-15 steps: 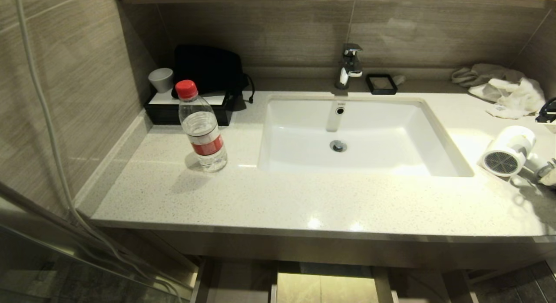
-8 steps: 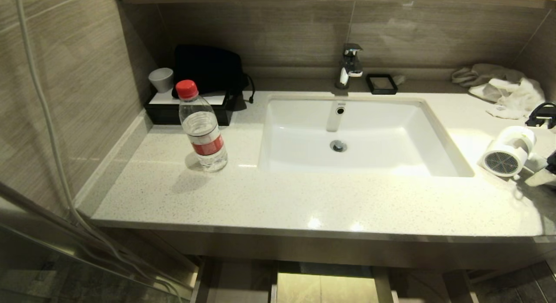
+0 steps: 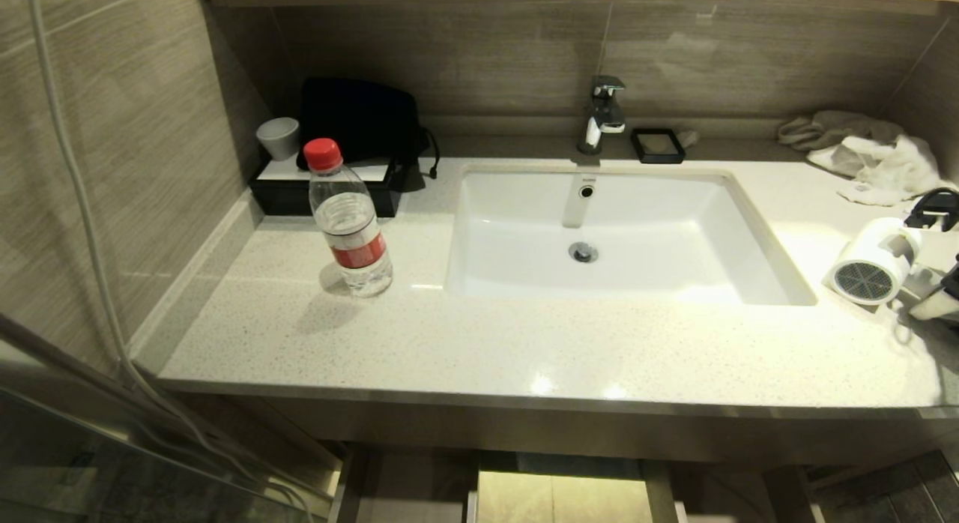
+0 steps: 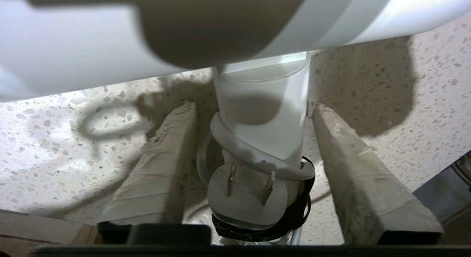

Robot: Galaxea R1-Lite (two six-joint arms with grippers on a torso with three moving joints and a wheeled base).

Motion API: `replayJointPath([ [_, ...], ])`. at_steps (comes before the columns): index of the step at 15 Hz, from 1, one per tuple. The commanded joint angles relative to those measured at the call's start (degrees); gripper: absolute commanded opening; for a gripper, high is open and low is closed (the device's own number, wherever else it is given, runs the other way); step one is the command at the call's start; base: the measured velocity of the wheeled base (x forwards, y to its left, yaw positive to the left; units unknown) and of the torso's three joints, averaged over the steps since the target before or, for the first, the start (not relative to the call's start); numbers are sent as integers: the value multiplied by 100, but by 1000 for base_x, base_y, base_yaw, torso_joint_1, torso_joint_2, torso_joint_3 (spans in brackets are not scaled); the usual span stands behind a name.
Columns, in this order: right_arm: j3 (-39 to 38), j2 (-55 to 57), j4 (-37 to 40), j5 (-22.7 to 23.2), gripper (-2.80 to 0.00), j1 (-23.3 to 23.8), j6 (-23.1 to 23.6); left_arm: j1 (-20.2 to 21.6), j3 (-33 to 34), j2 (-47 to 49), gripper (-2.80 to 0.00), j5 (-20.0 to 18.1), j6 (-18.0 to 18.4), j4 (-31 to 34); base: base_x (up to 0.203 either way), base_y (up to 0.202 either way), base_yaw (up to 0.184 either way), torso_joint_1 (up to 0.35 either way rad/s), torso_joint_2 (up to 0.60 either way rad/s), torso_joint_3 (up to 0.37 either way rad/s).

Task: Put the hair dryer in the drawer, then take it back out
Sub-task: Pick up the hairdryer

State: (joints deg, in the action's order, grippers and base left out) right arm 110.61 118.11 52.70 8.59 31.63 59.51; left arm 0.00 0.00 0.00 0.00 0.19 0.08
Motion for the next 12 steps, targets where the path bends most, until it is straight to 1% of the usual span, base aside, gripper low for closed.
replayJointPath([
  [1,-4,54,-12,3,-280,1,34,0,0,0,-280,0,-1,1,0,0,0,0,0,0],
  [6,5,-269,33,75,-280,1,67,0,0,0,-280,0,-1,1,0,0,0,0,0,0],
  [9,-60,-678,86,95,-280,1,46,0,0,0,-280,0,-1,1,0,0,0,0,0,0],
  [12,-87,-1267,323,91,-280,-3,17,0,0,0,-280,0,-1,1,0,0,0,0,0,0],
])
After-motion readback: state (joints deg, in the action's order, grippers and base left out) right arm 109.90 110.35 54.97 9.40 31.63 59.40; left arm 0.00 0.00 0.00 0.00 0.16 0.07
